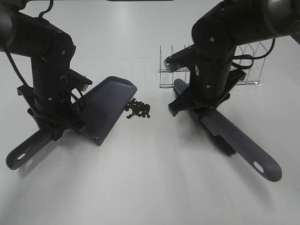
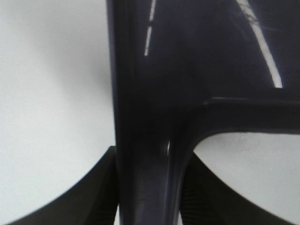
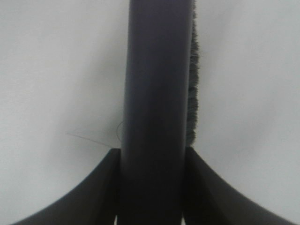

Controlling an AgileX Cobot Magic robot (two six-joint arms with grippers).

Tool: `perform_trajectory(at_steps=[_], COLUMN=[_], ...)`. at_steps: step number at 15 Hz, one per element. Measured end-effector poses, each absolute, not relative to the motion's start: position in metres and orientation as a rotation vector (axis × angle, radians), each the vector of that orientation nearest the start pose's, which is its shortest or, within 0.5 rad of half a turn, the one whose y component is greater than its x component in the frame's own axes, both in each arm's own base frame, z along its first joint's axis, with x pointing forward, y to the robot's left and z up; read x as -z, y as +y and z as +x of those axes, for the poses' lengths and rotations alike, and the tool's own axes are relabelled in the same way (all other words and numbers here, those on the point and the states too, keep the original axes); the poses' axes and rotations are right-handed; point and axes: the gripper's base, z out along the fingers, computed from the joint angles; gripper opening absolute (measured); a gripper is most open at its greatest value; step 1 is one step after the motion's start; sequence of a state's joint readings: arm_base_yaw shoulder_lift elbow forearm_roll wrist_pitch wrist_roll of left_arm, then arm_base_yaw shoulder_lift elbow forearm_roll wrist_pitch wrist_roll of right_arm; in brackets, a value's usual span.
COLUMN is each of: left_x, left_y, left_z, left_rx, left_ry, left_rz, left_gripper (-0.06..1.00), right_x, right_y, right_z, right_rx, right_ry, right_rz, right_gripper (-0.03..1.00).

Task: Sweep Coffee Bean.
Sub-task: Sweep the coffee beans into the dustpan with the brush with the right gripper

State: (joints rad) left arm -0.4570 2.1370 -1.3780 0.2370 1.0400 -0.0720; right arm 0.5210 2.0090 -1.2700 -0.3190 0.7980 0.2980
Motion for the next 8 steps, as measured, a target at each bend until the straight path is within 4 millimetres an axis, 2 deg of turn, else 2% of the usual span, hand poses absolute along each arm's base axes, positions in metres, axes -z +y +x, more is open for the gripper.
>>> perform_trajectory(at_steps=[3,6,7,8], left_x=[-0.113,-0.113,-0.113,-0.113], left_y=[-0.152,-0.154,-0.154,-0.155], left_z=[0.351,0.350,0.349,0.348], left_rx=[-0.358,-0.333,-0.316,-0.304], left_ry=[3.100,3.113,3.125,3.132], left_rz=[0.825,0.834,0.828,0.822], left_gripper=[0.33,0.33,0.33,0.33], right_x=[-0.136,-0.140,-0.139,-0.138], right_y=[0.200,0.224,0.238,0.244], right_z=[0.343,0.359,0.374,0.379], right_rx=[0.251,0.201,0.156,0.127], right_ry=[2.830,2.829,2.850,2.861], right_rz=[-0.704,-0.709,-0.730,-0.732], right_gripper=[0.31,0.31,0.31,0.31])
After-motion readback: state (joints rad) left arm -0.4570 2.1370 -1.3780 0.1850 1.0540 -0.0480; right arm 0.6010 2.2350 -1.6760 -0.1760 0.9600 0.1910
